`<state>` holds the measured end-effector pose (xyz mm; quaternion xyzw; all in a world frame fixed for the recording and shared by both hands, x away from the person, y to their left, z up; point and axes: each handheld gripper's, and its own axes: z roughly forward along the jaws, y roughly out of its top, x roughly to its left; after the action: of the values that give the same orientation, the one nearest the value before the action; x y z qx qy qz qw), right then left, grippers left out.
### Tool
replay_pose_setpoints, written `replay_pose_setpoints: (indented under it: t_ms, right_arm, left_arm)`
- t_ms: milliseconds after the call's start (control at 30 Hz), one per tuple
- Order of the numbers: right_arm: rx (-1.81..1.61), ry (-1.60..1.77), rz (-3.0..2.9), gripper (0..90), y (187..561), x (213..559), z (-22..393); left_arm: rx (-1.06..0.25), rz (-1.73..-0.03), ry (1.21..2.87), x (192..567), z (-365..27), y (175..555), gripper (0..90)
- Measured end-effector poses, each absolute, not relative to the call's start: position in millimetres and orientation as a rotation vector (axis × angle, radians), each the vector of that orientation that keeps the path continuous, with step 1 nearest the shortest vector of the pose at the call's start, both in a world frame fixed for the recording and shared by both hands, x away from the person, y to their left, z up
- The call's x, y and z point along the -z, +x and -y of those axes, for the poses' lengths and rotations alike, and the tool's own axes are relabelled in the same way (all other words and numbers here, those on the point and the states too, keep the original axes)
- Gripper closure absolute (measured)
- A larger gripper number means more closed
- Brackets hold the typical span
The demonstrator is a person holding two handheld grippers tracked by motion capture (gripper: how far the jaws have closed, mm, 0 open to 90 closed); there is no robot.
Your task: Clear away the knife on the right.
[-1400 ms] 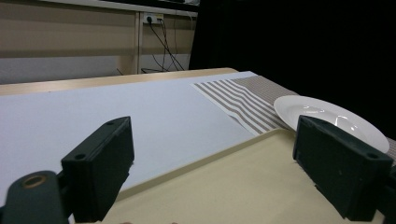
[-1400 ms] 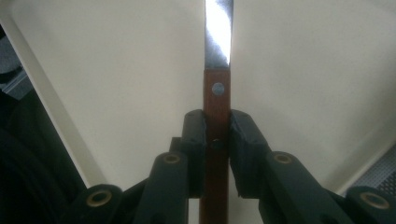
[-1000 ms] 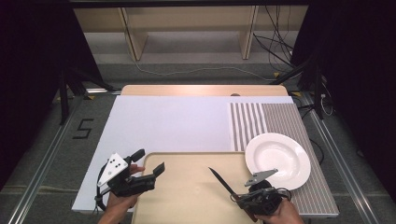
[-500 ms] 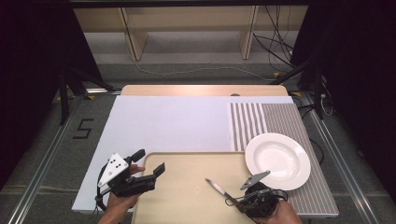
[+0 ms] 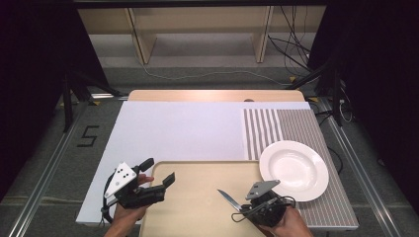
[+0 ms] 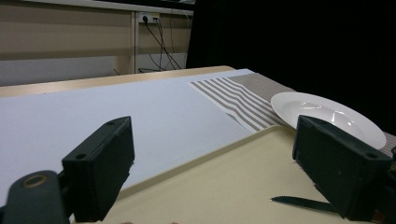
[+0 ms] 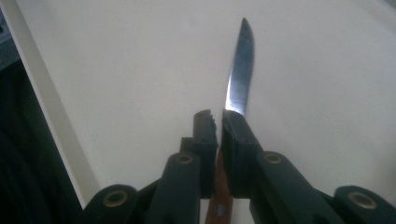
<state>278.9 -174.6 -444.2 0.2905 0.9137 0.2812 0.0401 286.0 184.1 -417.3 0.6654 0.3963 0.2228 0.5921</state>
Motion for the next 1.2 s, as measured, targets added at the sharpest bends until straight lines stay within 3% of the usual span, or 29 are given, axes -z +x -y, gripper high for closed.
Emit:
replay_pose_setpoints:
  t_ms: [167,1200]
  right_arm:
    - [-0.851,0.831,-2.821,90.0,279.4,448.4,171.2]
    - [-0.709,0.837,-2.867,90.0,284.3,460.0,168.8]
  left_arm:
    - [-0.52,-0.921,1.55,417.4,-184.1,286.2,12.5]
    - [-0.517,-0.924,1.548,417.0,-184.7,285.7,12.5]
